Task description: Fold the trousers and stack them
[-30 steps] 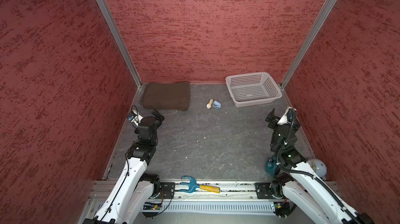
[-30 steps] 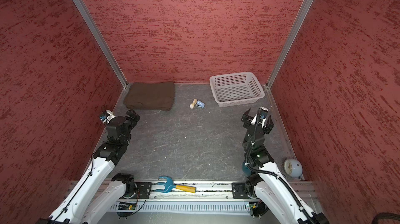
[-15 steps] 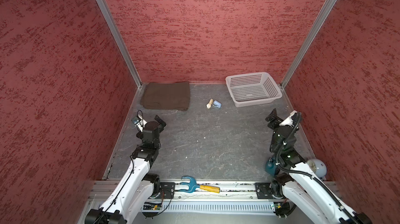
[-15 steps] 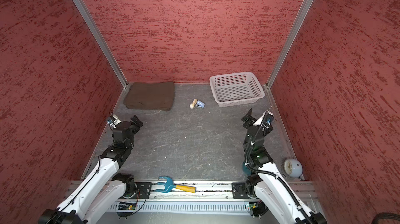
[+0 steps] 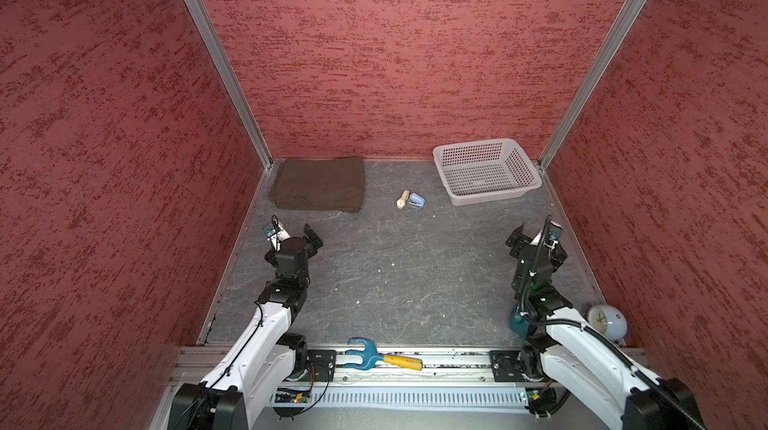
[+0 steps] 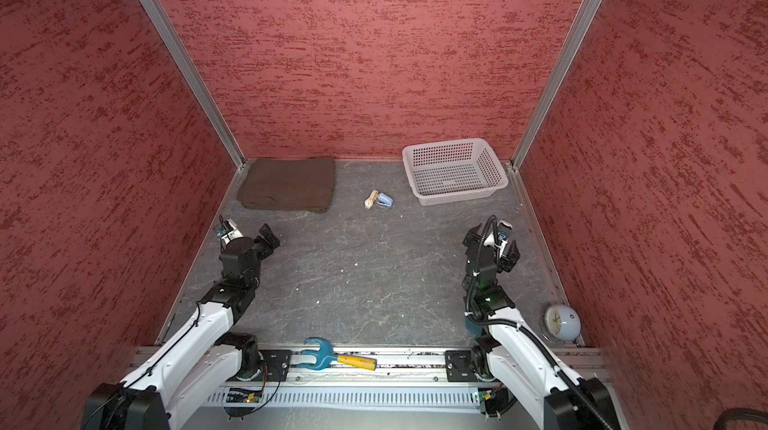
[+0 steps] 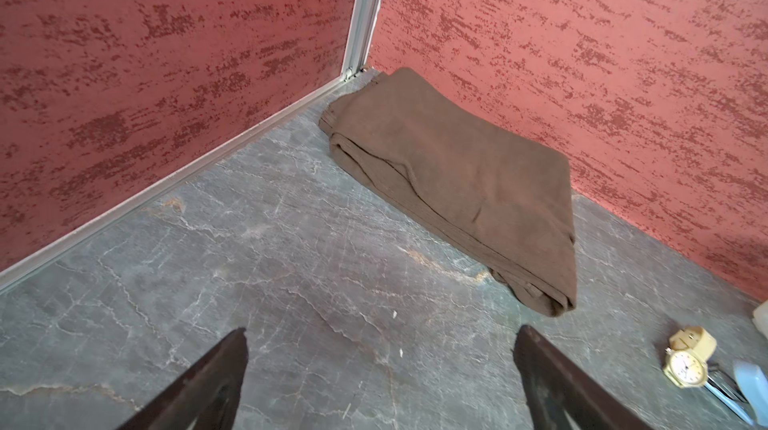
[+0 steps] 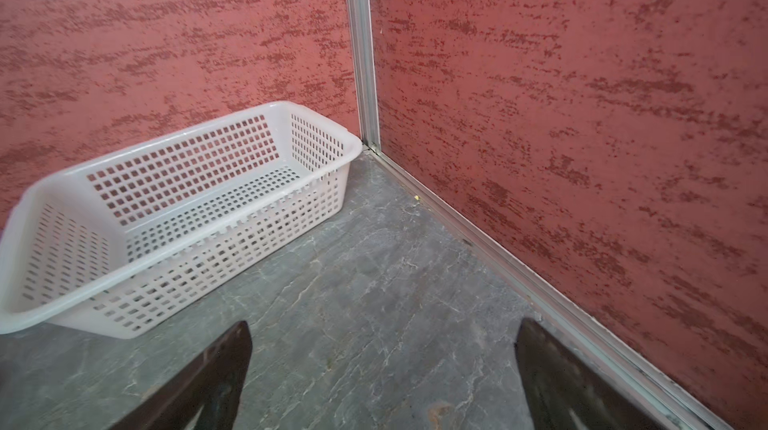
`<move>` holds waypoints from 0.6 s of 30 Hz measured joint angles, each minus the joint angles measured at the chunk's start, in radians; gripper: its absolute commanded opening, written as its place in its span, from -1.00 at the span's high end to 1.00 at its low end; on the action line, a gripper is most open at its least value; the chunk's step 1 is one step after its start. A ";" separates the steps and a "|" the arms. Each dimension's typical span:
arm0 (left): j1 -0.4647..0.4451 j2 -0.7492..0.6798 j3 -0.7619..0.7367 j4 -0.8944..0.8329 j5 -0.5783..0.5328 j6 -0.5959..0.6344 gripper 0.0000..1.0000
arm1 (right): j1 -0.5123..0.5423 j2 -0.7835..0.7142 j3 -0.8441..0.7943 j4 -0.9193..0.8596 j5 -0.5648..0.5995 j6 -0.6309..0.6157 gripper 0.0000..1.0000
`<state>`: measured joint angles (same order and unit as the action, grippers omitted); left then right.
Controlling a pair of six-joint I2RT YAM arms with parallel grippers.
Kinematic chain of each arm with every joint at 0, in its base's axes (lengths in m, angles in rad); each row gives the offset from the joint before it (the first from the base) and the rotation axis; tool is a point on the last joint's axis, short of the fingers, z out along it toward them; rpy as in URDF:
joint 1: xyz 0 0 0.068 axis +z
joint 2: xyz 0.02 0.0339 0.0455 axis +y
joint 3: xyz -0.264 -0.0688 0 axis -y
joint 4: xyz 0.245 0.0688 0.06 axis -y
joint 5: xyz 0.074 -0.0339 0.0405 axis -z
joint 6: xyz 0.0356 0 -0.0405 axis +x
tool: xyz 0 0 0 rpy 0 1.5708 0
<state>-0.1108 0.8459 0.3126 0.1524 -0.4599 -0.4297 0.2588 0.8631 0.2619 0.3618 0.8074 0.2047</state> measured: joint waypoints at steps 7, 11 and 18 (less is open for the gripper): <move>0.093 0.075 -0.004 0.125 0.044 0.025 -0.99 | -0.022 0.148 -0.002 0.039 0.005 0.020 -0.98; 0.113 0.164 -0.004 0.203 0.055 0.087 -0.99 | -0.040 0.203 -0.008 0.071 0.006 0.035 -0.98; 0.110 0.330 -0.003 0.293 0.003 0.117 -0.99 | -0.078 0.266 -0.001 0.089 0.011 0.042 -0.98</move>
<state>-0.0010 1.1759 0.3092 0.4454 -0.4572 -0.3130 0.1806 1.1294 0.2611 0.4511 0.8188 0.2466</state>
